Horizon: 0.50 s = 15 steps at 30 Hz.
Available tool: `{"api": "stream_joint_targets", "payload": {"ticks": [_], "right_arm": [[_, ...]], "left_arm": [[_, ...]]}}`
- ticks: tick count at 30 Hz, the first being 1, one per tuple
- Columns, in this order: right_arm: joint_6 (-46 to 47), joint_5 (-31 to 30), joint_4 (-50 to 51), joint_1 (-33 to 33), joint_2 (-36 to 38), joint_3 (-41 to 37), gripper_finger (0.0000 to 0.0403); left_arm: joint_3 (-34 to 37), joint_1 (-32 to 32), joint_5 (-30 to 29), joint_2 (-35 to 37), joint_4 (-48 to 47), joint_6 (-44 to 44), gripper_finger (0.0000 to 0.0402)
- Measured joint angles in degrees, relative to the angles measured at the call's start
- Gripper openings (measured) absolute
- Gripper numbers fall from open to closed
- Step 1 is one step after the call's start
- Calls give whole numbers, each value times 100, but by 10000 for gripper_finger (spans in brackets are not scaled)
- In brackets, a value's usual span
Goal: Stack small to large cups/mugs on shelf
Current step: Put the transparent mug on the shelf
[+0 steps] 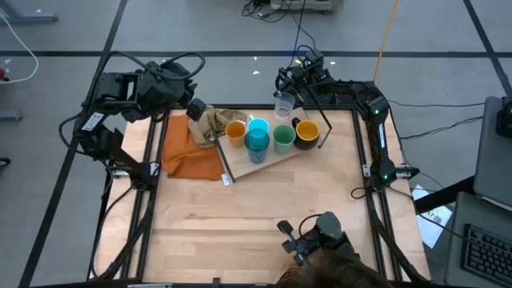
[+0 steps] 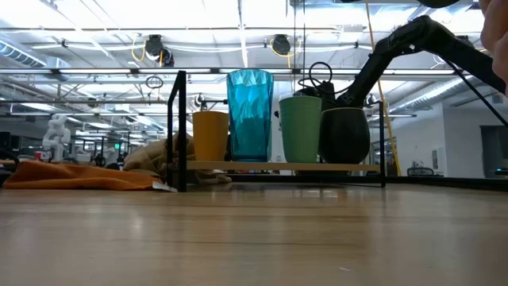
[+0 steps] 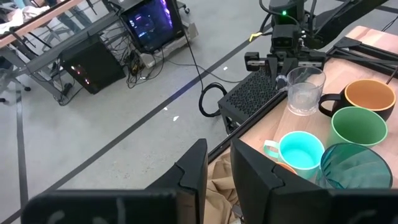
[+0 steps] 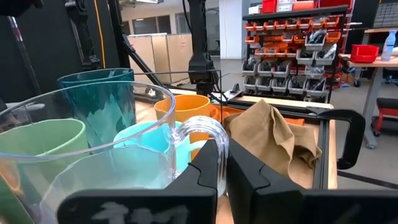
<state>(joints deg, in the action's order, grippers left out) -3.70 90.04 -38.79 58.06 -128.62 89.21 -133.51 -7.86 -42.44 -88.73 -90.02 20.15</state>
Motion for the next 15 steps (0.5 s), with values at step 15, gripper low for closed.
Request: {"api": "stream_joint_targets", "payload": {"ticks": [15], "right_arm": [[731, -1, -957, 0, 0, 2, 1]], "left_arm": [[0, 0, 32, 0, 0, -10, 72]]}}
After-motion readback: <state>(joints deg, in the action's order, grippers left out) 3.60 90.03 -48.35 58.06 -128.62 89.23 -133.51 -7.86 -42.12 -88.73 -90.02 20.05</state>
